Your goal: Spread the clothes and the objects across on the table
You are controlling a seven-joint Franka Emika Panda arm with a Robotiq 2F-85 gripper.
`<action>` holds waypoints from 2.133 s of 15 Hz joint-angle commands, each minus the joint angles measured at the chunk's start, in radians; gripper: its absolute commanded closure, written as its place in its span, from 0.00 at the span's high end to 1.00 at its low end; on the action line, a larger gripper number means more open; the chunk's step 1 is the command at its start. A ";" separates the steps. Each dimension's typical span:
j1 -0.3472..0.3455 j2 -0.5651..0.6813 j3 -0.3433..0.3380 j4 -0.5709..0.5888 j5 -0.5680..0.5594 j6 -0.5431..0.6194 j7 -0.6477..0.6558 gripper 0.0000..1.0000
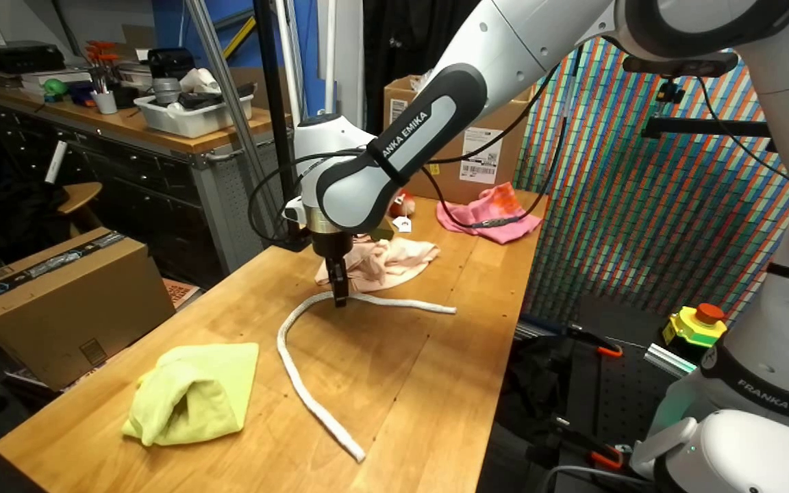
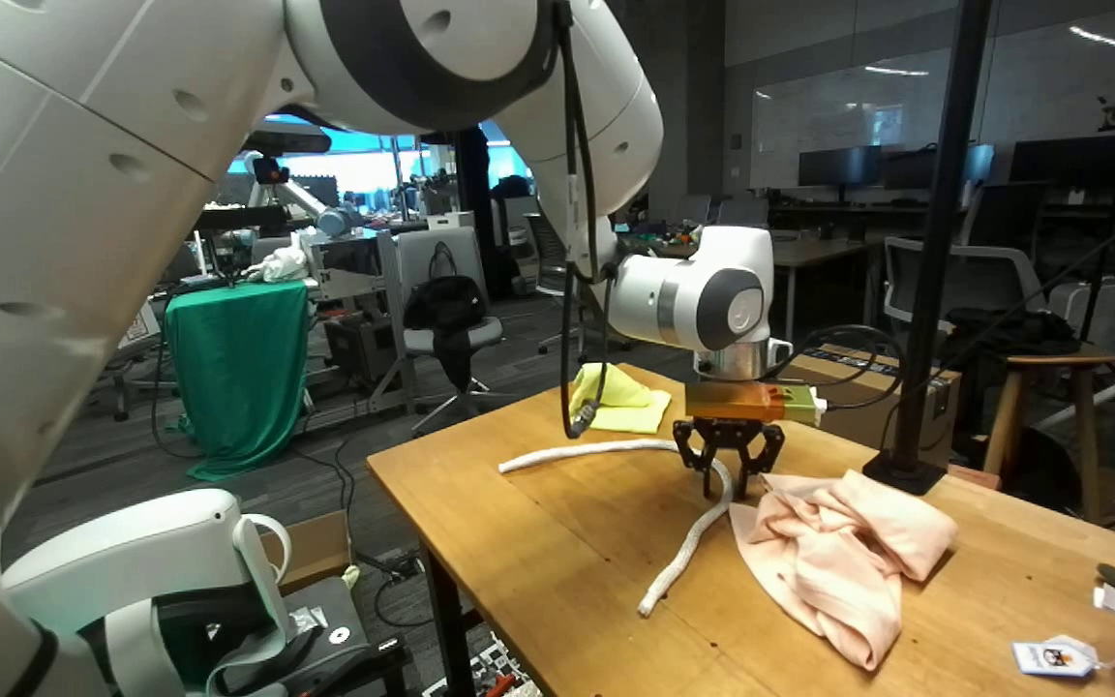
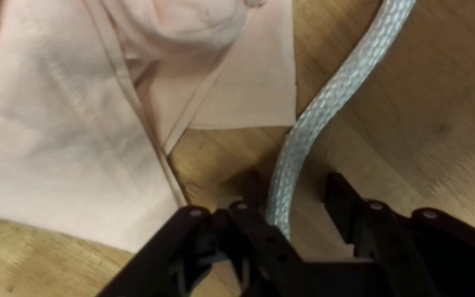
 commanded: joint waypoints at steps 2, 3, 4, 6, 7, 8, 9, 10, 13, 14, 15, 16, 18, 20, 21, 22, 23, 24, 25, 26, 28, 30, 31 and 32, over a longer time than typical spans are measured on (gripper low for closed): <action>0.001 0.009 0.002 0.022 -0.018 -0.020 -0.007 0.05; 0.003 0.007 0.002 0.018 -0.020 -0.018 -0.005 0.03; 0.004 0.005 0.001 0.016 -0.024 -0.017 -0.004 0.00; 0.007 0.001 0.000 0.010 -0.028 -0.017 0.004 0.04; 0.008 -0.001 0.000 0.007 -0.029 -0.019 0.007 0.04; 0.011 -0.004 -0.001 0.003 -0.030 -0.022 0.013 0.03; 0.015 -0.009 -0.004 -0.005 -0.035 -0.021 0.019 0.03; 0.017 -0.014 -0.003 -0.012 -0.035 -0.023 0.022 0.03; 0.026 -0.032 0.000 -0.041 -0.042 -0.028 0.026 0.03; 0.028 -0.037 0.001 -0.048 -0.043 -0.031 0.027 0.03; 0.028 -0.046 0.007 -0.060 -0.038 -0.038 0.024 0.03; 0.032 -0.053 0.008 -0.071 -0.040 -0.040 0.027 0.03; 0.034 -0.067 0.014 -0.091 -0.035 -0.052 0.024 0.03; 0.036 -0.081 0.025 -0.110 -0.029 -0.067 0.015 0.03; 0.040 -0.087 0.027 -0.123 -0.031 -0.066 0.016 0.03; 0.042 -0.094 0.032 -0.132 -0.030 -0.072 0.012 0.03; 0.043 -0.098 0.038 -0.141 -0.028 -0.074 0.009 0.03; 0.043 -0.100 0.043 -0.148 -0.025 -0.078 0.004 0.03; 0.045 -0.102 0.050 -0.154 -0.023 -0.081 0.001 0.03; 0.048 -0.103 0.052 -0.160 -0.024 -0.082 0.002 0.03; 0.051 -0.106 0.063 -0.171 -0.021 -0.087 -0.006 0.03; 0.053 -0.107 0.072 -0.175 -0.016 -0.096 -0.012 0.03; 0.053 -0.109 0.077 -0.178 -0.015 -0.100 -0.016 0.03; 0.053 -0.109 0.083 -0.179 -0.011 -0.106 -0.021 0.03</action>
